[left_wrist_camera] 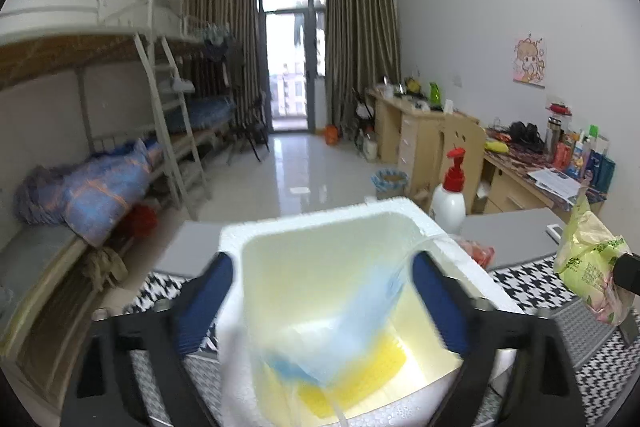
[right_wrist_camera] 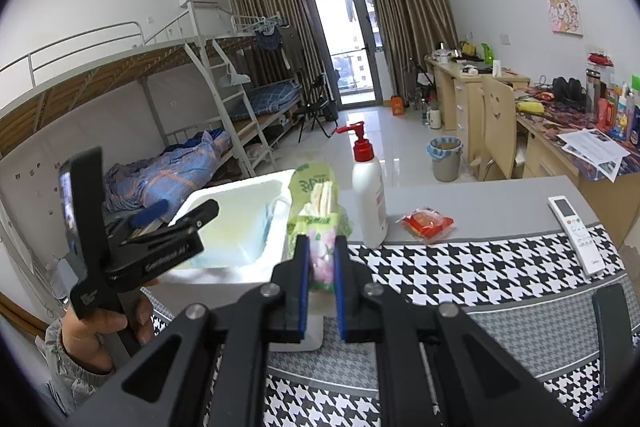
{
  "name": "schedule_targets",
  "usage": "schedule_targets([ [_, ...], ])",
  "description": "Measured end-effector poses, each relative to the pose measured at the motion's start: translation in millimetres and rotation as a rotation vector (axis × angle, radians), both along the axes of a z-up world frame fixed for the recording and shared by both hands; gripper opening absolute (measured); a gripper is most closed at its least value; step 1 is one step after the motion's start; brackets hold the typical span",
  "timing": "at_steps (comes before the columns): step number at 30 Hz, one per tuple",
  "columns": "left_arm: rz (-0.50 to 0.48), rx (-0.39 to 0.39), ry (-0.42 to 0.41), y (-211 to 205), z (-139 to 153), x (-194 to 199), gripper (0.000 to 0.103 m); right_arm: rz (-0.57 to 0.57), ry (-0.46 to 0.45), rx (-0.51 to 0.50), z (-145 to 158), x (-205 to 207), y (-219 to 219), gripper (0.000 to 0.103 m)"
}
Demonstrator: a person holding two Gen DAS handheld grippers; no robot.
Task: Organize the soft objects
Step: 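Open the left gripper to drop the blue mask into the foam box, then lower the snack bag into the foam box and open the right gripper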
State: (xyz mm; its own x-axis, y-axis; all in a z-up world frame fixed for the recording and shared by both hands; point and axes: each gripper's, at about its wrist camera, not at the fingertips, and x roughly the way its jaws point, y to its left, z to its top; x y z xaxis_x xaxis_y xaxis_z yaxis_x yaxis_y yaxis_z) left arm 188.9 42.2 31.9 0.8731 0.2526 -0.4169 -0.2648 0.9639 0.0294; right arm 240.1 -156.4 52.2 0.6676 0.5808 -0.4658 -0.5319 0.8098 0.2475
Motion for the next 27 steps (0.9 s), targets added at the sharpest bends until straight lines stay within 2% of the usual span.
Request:
schedule_targets([
  [7, -0.022, -0.004, -0.048, -0.7, 8.0, -17.1, 0.102, 0.012, 0.001, -0.010, -1.2, 2.4, 6.8, 0.014],
  [13, -0.032, 0.010, -0.086, 3.9, 18.5, -29.6, 0.102, 0.024, -0.011, -0.021, 0.9, 4.6, 14.3, 0.014],
  [27, 0.027, 0.039, -0.144, 23.2, 29.7, -54.4, 0.102, 0.054, -0.031, -0.024, 3.3, 8.7, 29.3, 0.014],
])
